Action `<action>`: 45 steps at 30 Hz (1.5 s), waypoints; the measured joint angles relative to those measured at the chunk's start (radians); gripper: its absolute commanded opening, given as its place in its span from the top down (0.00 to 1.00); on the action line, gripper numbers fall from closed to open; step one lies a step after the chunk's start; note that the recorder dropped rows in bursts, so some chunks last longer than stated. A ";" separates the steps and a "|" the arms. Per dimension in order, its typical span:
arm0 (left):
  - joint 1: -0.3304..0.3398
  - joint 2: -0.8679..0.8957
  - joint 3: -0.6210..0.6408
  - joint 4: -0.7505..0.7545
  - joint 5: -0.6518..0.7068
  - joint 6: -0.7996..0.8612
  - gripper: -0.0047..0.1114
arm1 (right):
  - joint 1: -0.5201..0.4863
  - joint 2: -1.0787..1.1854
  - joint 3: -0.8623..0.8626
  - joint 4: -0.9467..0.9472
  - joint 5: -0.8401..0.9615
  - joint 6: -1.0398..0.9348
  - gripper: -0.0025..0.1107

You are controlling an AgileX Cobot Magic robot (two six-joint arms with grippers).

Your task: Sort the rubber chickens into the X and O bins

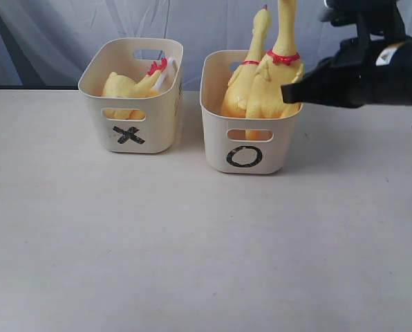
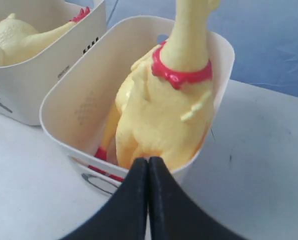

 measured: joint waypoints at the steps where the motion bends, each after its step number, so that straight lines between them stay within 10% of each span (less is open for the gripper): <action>1: 0.000 0.000 0.000 0.000 0.000 0.000 0.96 | 0.000 -0.020 0.045 0.017 -0.034 0.000 0.99; 19: 0.000 0.000 0.000 0.000 0.004 0.000 0.96 | 0.000 -0.338 0.573 0.211 -0.386 0.097 0.99; 45: 0.002 -0.059 0.000 0.006 0.006 0.000 0.96 | 0.000 -0.484 0.590 0.214 -0.363 0.177 0.99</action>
